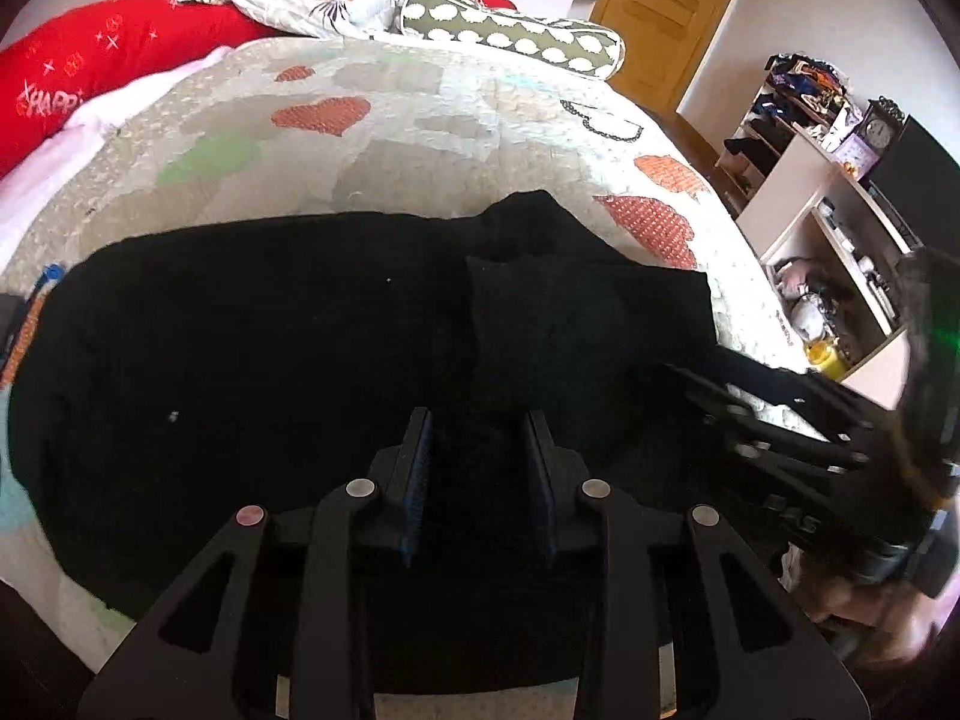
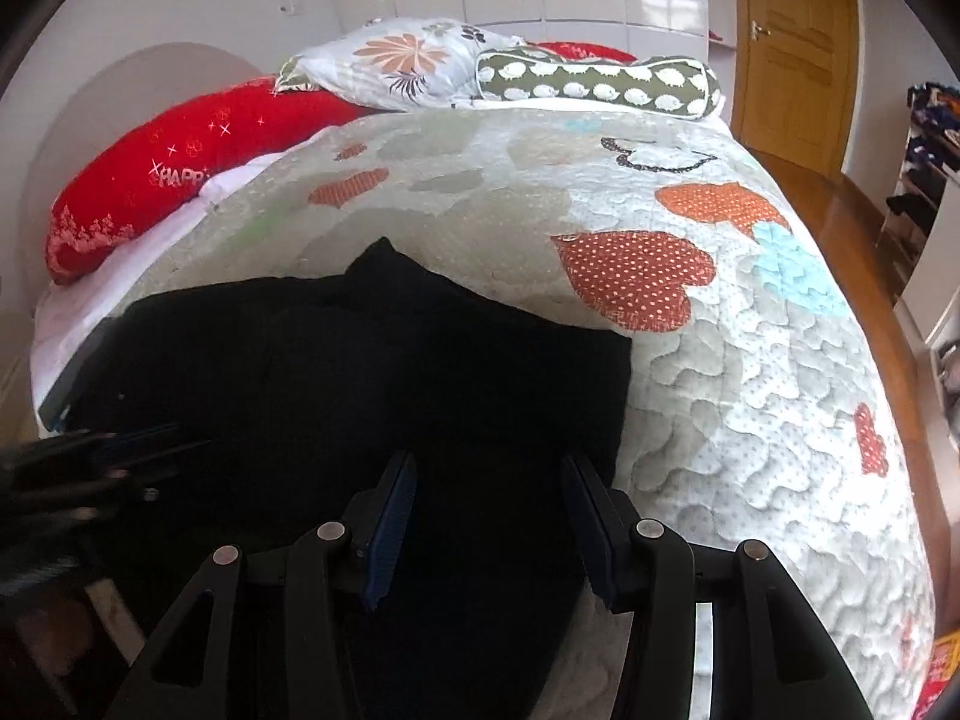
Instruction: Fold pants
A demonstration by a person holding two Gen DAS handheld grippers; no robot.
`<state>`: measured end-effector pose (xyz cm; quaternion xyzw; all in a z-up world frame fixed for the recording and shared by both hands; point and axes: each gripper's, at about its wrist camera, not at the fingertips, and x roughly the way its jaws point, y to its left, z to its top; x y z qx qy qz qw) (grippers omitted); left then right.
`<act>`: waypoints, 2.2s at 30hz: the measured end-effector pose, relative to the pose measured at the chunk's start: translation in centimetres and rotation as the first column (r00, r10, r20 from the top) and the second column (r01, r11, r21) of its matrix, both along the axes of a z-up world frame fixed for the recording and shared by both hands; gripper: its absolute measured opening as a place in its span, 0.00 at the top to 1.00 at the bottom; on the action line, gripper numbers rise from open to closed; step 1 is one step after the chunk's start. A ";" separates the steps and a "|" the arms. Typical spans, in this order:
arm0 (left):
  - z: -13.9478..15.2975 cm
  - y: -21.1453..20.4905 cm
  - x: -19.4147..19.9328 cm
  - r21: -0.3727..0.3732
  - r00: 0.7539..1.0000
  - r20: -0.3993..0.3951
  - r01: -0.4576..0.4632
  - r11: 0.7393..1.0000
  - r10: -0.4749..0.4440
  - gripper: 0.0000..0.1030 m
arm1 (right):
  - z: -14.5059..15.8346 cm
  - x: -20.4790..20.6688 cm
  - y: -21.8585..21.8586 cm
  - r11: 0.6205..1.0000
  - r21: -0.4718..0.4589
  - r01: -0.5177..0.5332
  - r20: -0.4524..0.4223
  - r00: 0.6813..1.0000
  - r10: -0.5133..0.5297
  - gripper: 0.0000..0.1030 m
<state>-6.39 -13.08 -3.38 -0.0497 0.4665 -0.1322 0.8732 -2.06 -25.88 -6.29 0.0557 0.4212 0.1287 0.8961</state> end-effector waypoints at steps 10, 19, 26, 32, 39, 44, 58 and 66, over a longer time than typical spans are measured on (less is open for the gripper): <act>0.1 0.0 -0.9 0.046 0.998 0.021 -0.060 0.997 0.059 0.69 | 0.3 -4.4 1.2 0.995 0.042 -0.085 0.031 0.996 0.084 0.53; 0.7 0.2 -2.7 0.077 0.996 0.056 -0.080 0.994 0.076 0.67 | 0.7 -5.0 1.5 0.998 0.019 -0.060 0.051 0.997 0.059 0.53; 1.0 1.0 -3.1 0.061 0.996 0.049 -0.084 0.995 0.081 0.67 | 1.0 -4.2 1.7 1.000 0.010 -0.021 0.044 0.999 0.021 0.53; 0.9 1.2 -3.0 0.053 0.996 0.056 -0.074 0.996 0.071 0.67 | 1.1 -3.0 1.8 1.000 -0.003 0.012 0.031 0.999 -0.012 0.53; -0.3 1.1 -1.7 0.028 0.998 0.030 -0.058 0.998 0.057 0.57 | -1.0 -0.4 1.3 0.998 -0.004 0.057 -0.011 0.998 -0.057 0.51; -0.3 2.2 -2.0 -0.028 0.998 0.017 -0.062 0.998 0.062 0.55 | 0.2 -0.2 1.6 0.997 -0.008 0.070 -0.030 0.997 -0.071 0.51; 1.7 14.6 -9.0 -0.187 0.939 0.026 -0.333 0.924 0.344 0.41 | 1.7 0.7 7.8 0.998 0.008 -0.064 -0.013 0.998 0.064 0.49; -0.4 18.3 -8.1 -0.254 0.887 -0.041 -0.455 0.854 0.460 0.41 | 6.4 3.7 14.7 0.963 0.037 -0.268 0.096 0.960 0.264 0.43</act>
